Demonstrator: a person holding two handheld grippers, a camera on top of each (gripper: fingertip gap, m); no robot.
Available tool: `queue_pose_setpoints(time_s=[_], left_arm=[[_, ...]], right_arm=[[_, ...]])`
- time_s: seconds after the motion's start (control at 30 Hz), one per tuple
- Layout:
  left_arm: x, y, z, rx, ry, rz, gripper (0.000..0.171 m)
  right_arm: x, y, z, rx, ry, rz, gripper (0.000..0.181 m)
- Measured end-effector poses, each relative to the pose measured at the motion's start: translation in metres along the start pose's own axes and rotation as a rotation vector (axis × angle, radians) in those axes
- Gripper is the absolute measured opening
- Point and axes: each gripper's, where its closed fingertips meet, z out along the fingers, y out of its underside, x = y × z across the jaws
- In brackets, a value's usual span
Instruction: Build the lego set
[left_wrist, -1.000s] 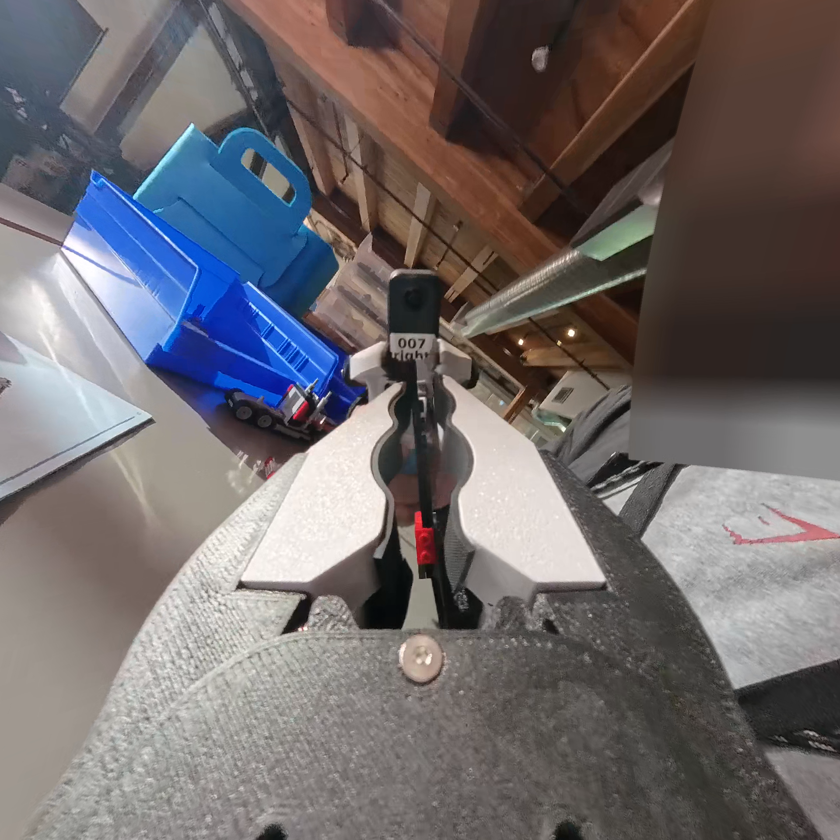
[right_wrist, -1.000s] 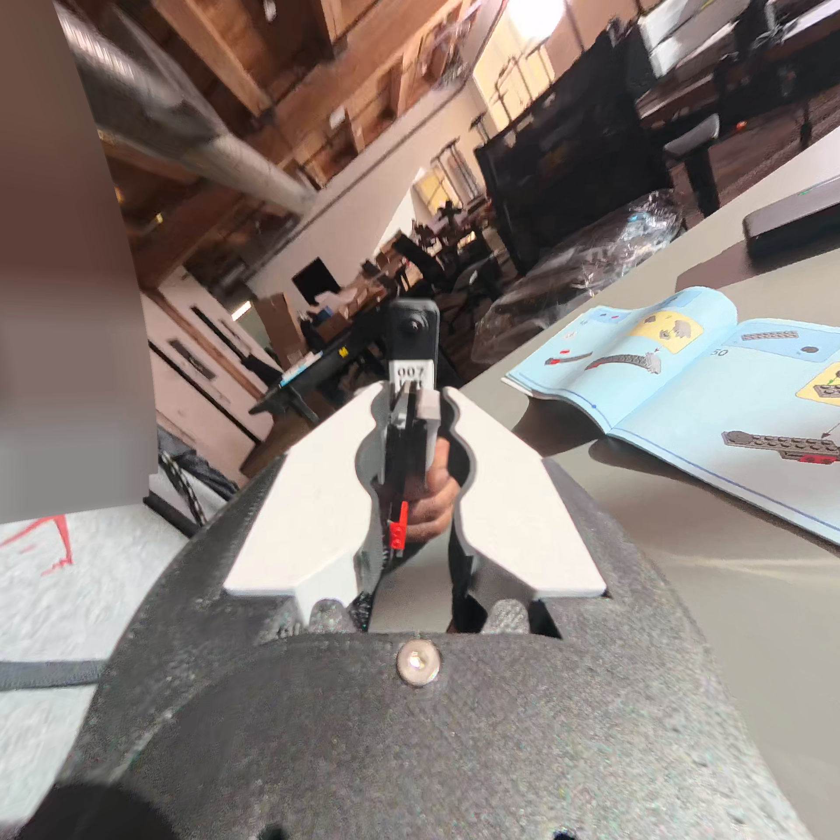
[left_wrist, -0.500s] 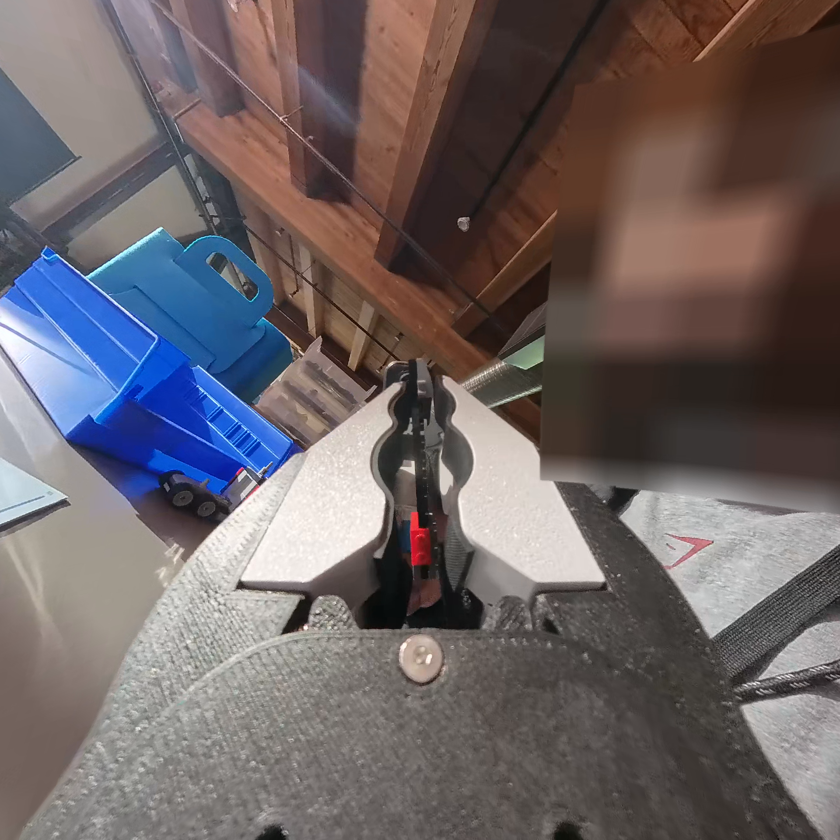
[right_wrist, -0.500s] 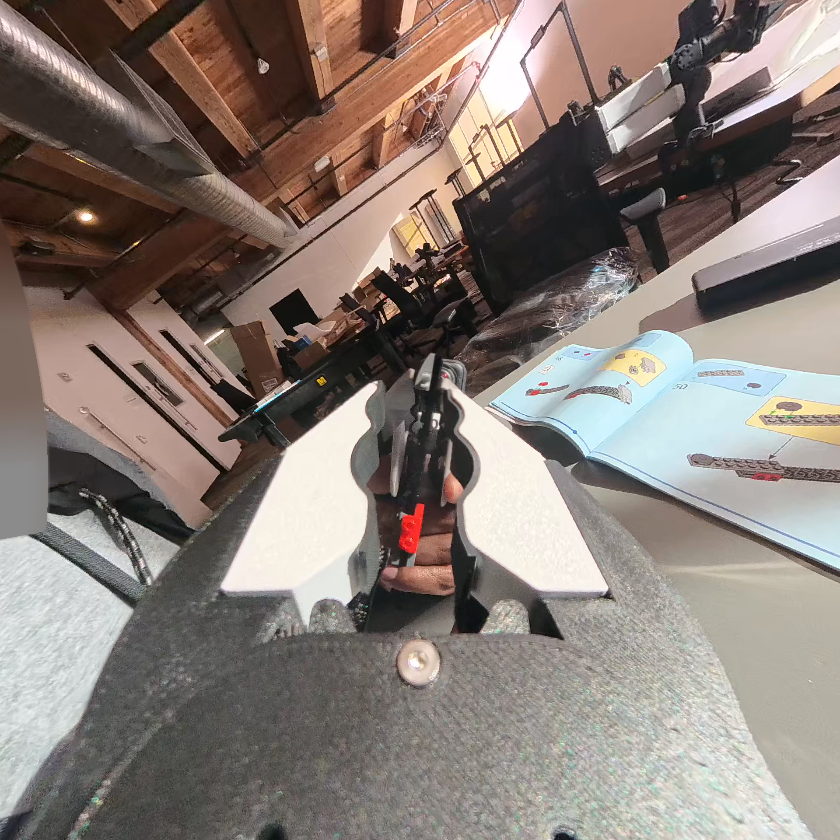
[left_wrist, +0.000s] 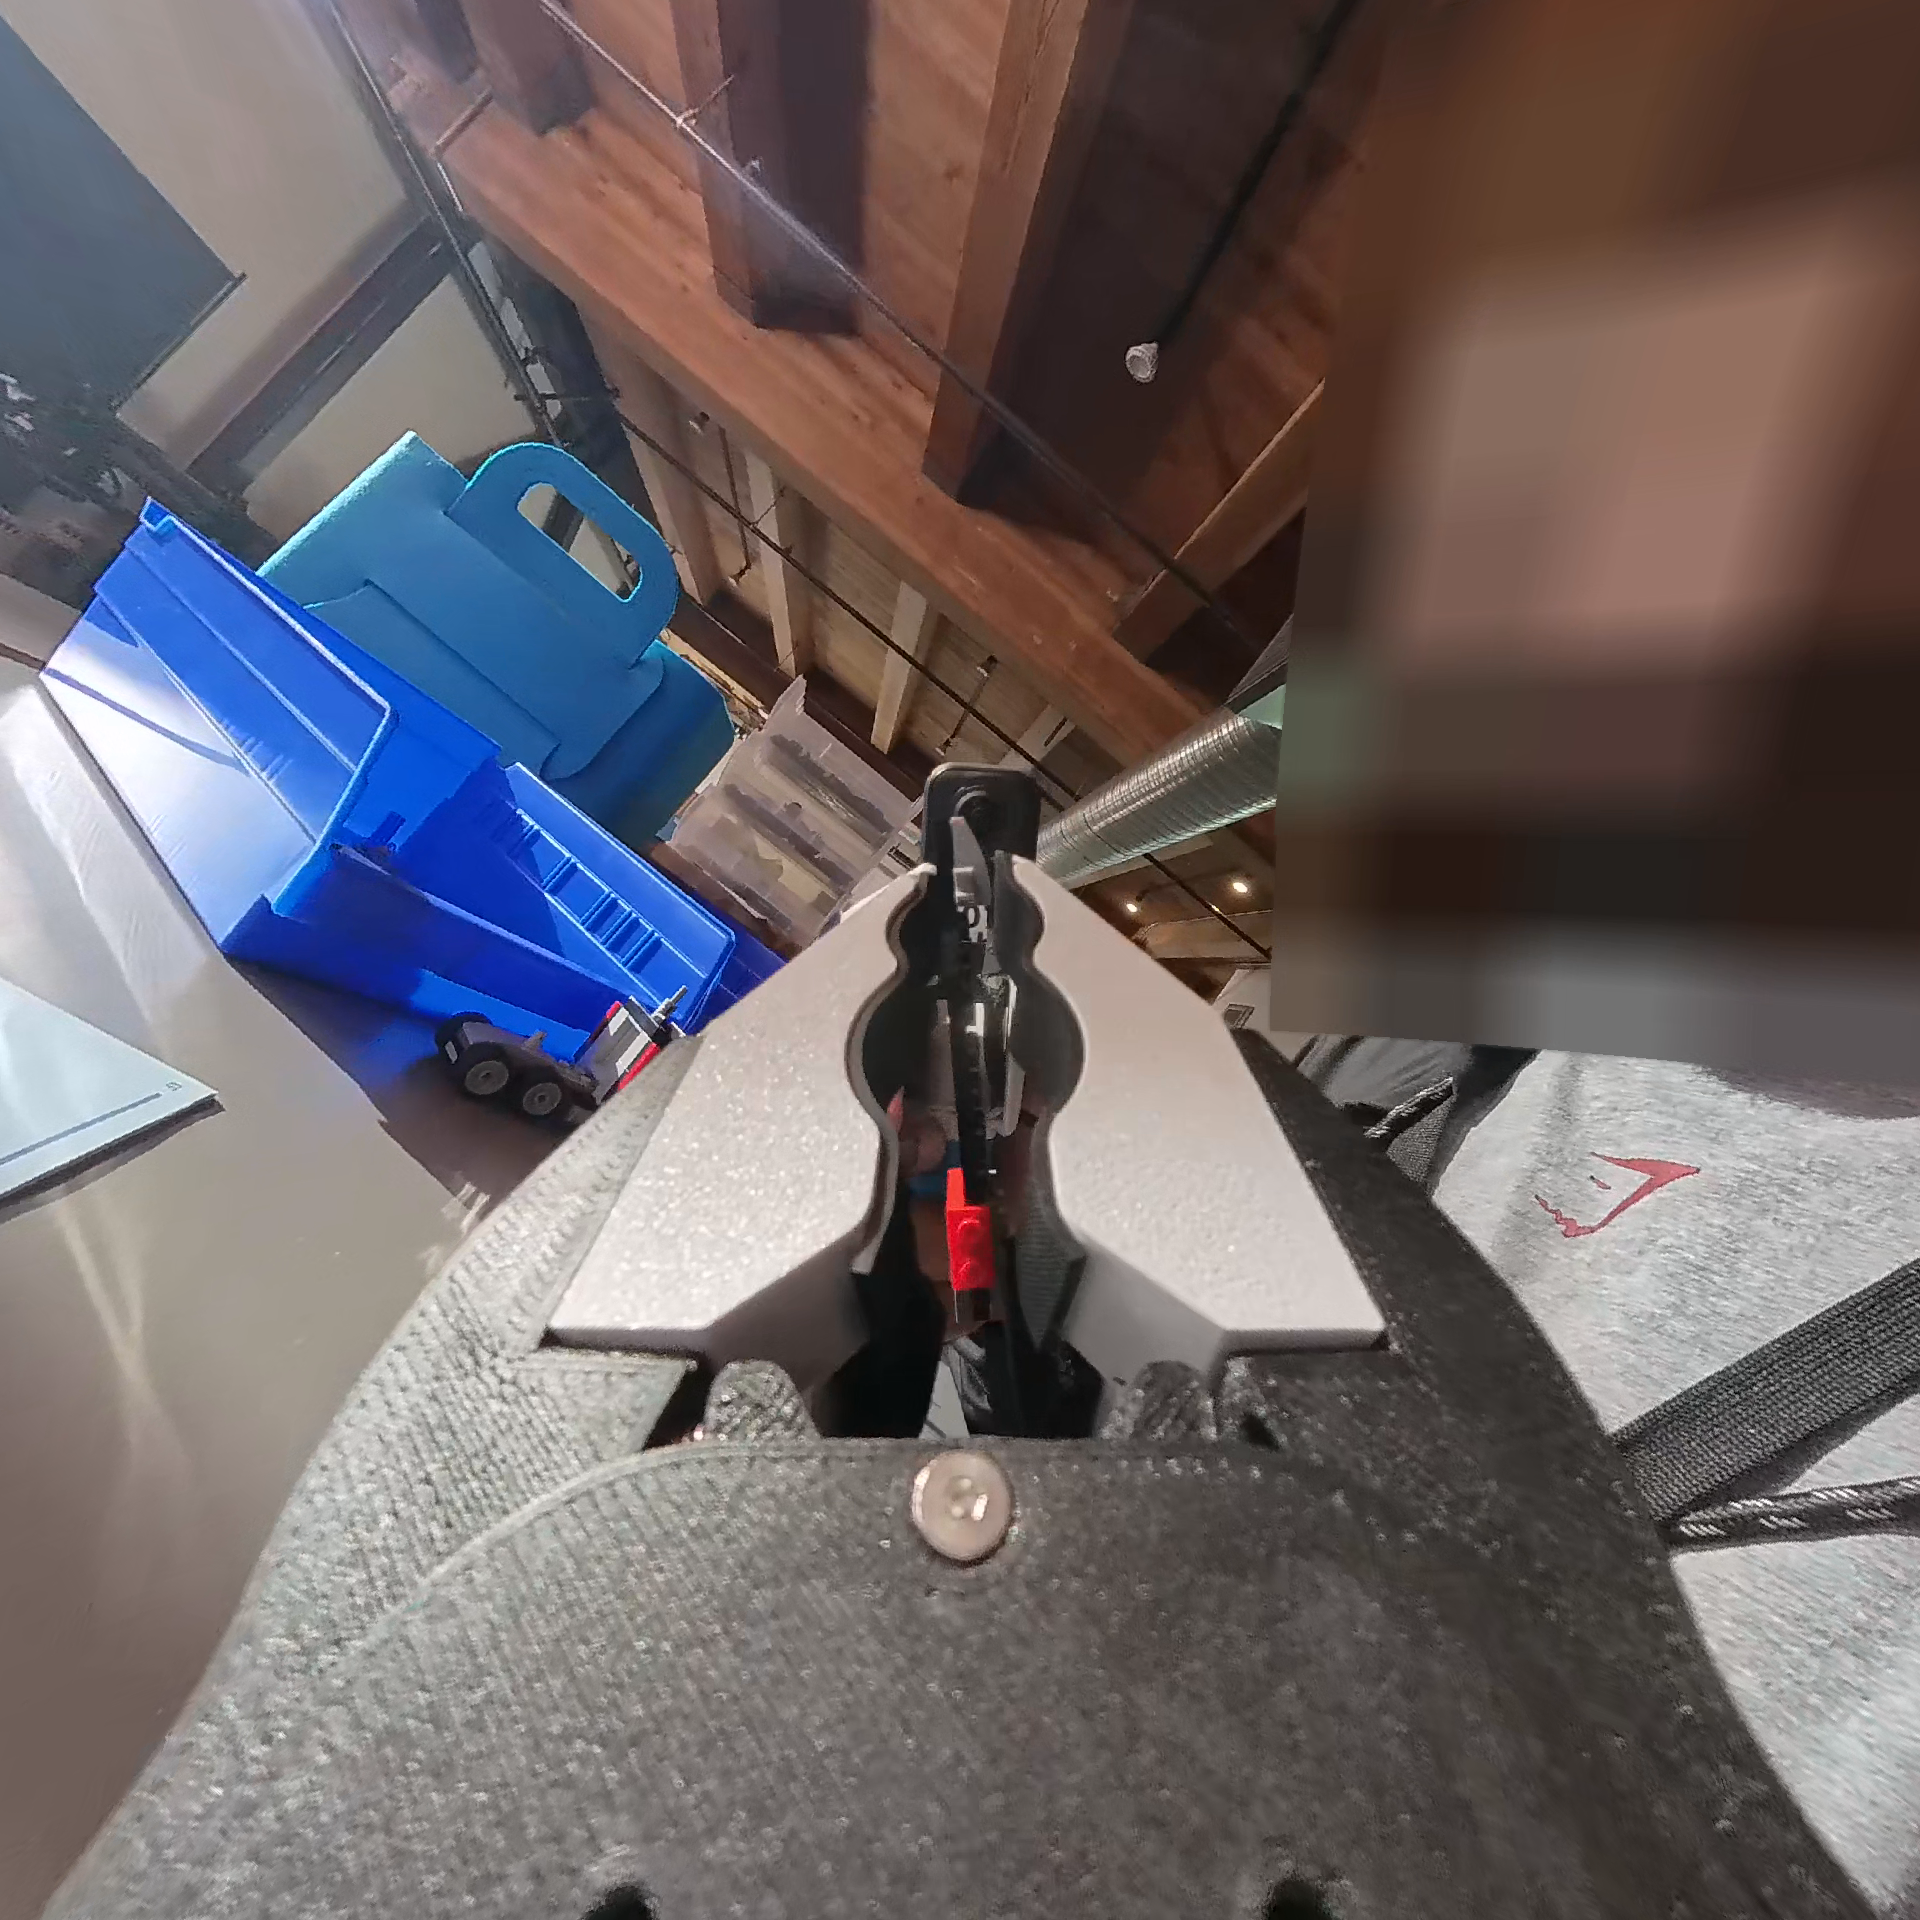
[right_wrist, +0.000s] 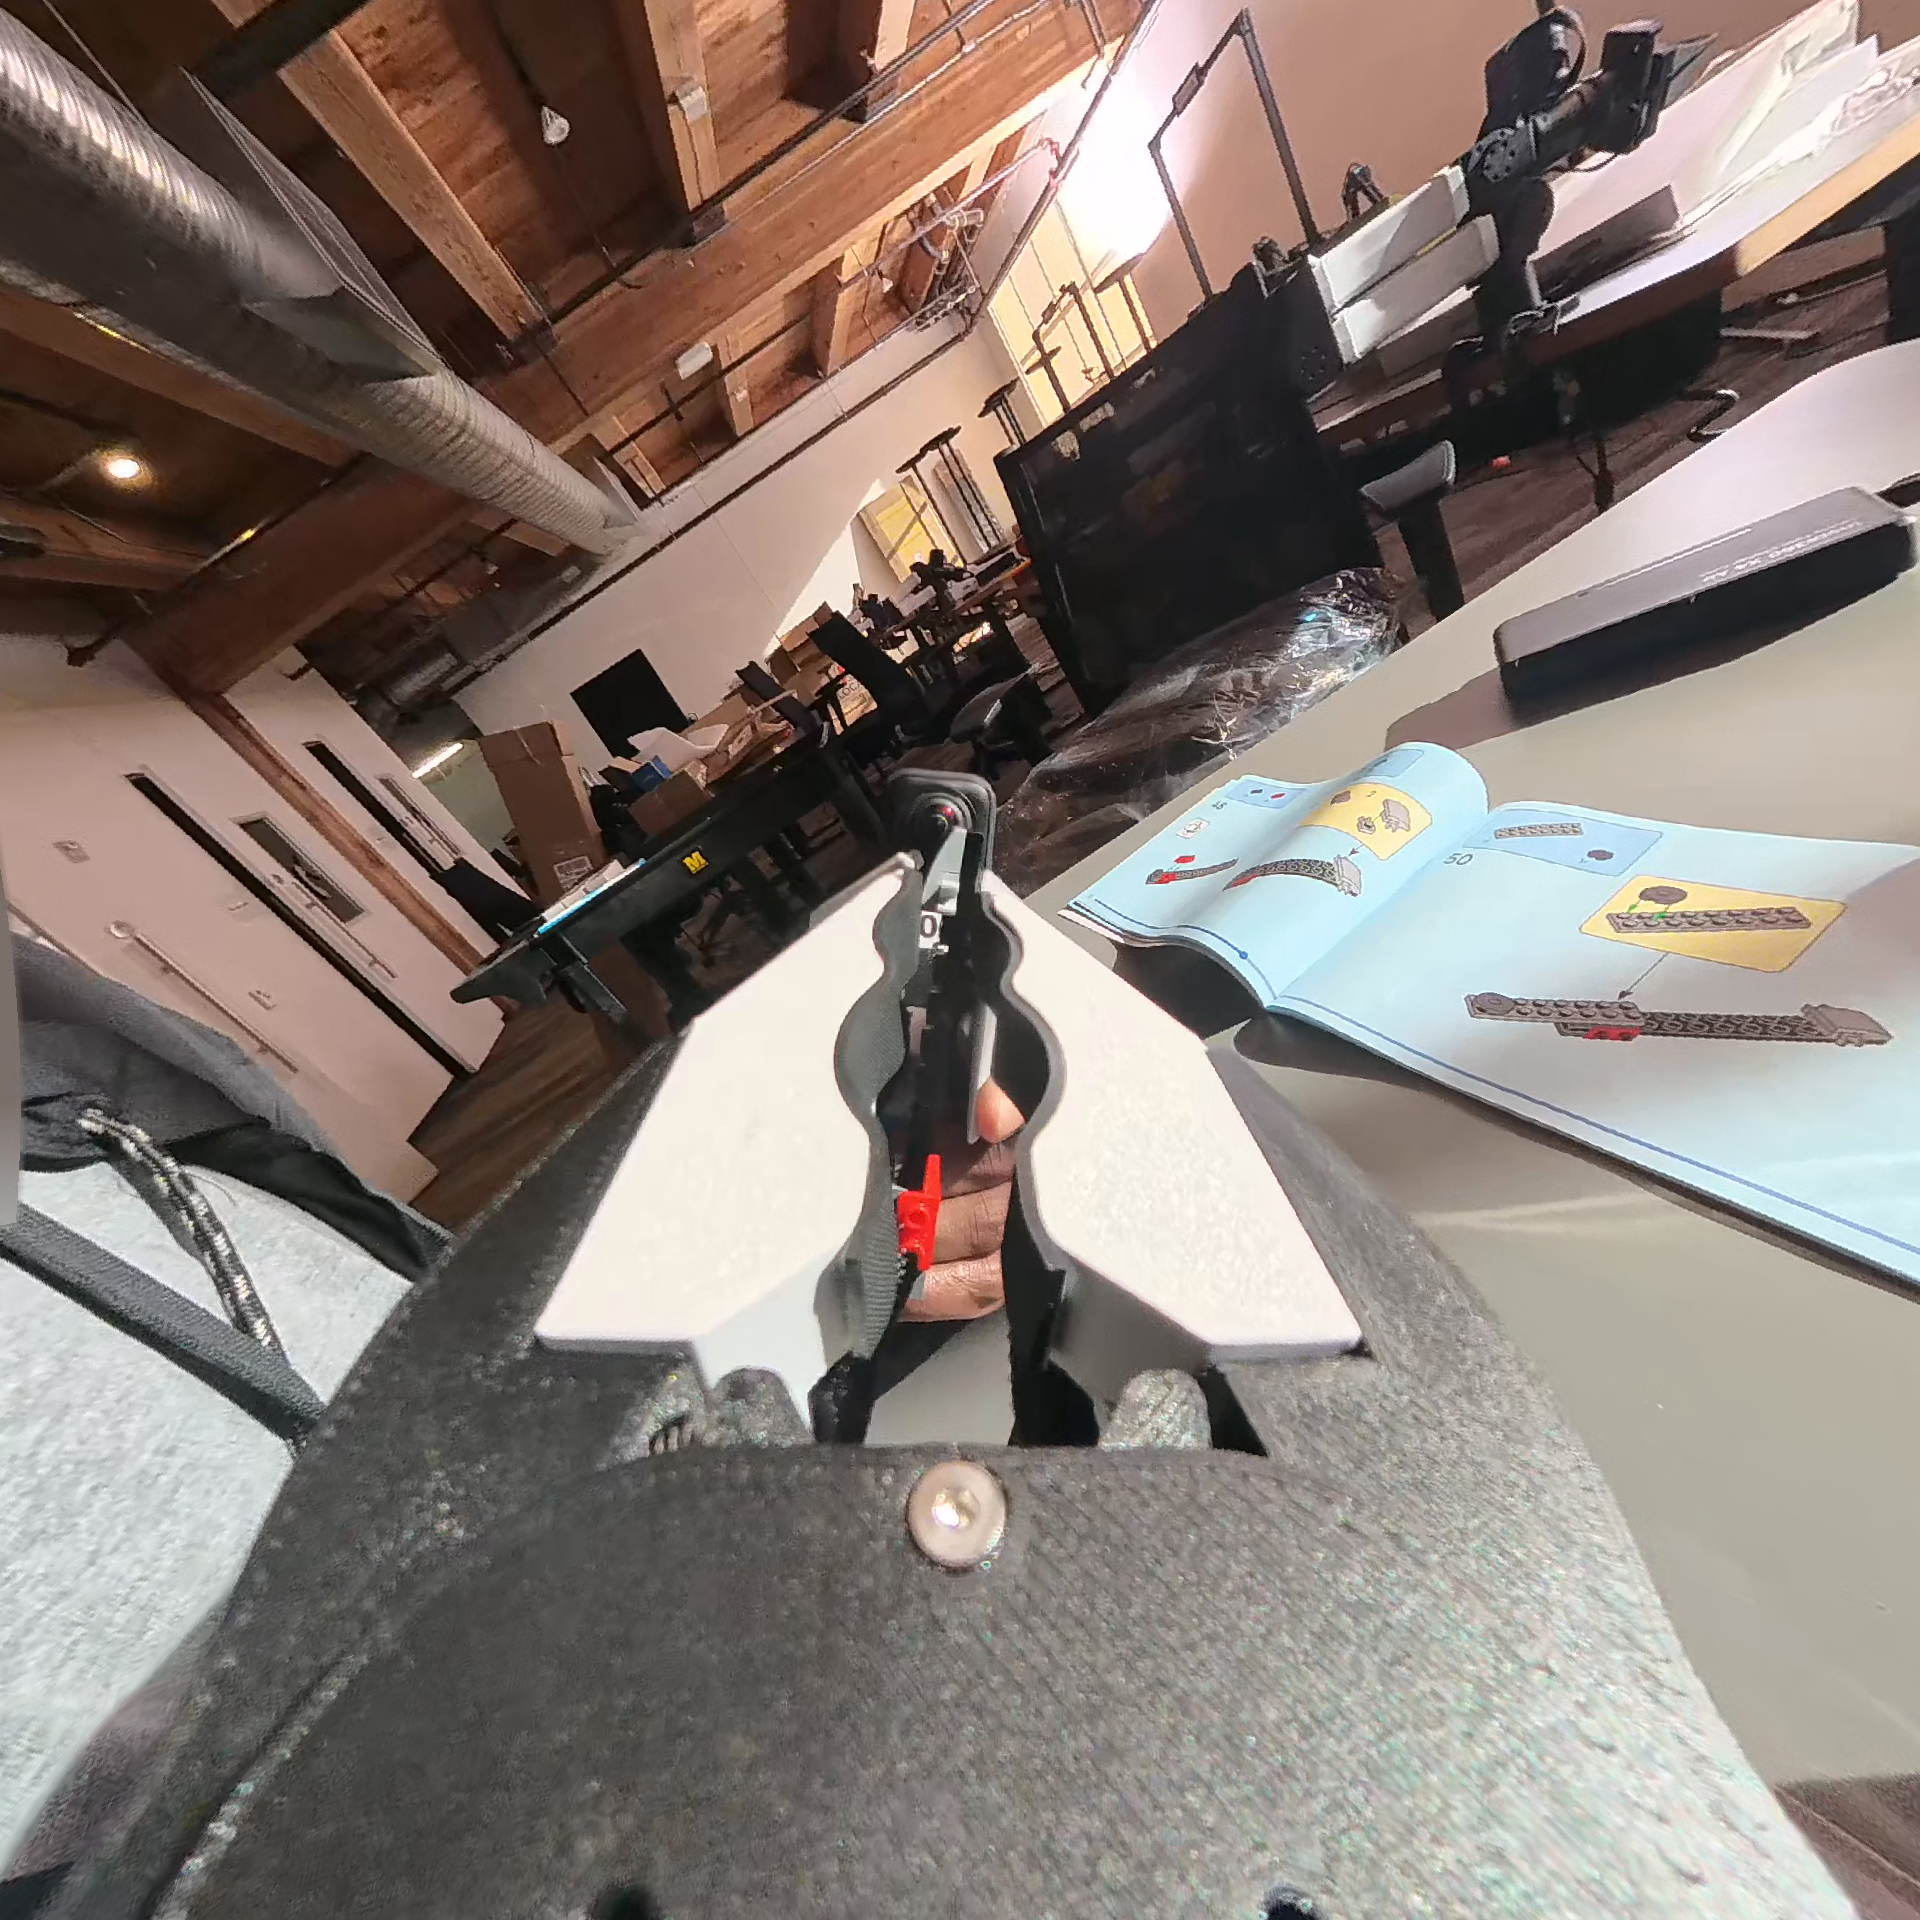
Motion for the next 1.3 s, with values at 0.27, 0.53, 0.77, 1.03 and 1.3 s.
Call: queue_pose_setpoints(time_s=[0.27,0.53,0.77,1.03,1.3], left_arm=[[-0.017,0.010,0.000,-0.075,-0.141,-0.062,0.010],[-0.077,0.035,-0.048,-0.297,-0.683,-0.084,0.010],[-0.091,0.039,-0.058,-0.327,-0.788,-0.093,0.010],[-0.094,0.030,-0.063,-0.266,-0.822,-0.089,0.010],[-0.088,0.025,-0.066,-0.201,-0.816,-0.092,0.010]], right_arm=[[0.017,0.008,-0.009,-0.011,-0.007,0.135,0.017],[0.048,-0.026,-0.050,0.148,0.081,0.204,0.043],[0.026,-0.022,-0.006,-0.132,-0.008,0.498,0.039],[-0.144,0.028,0.068,-0.865,-0.290,-0.027,0.048],[-0.199,0.035,0.064,-0.859,-0.398,-0.264,0.047]])
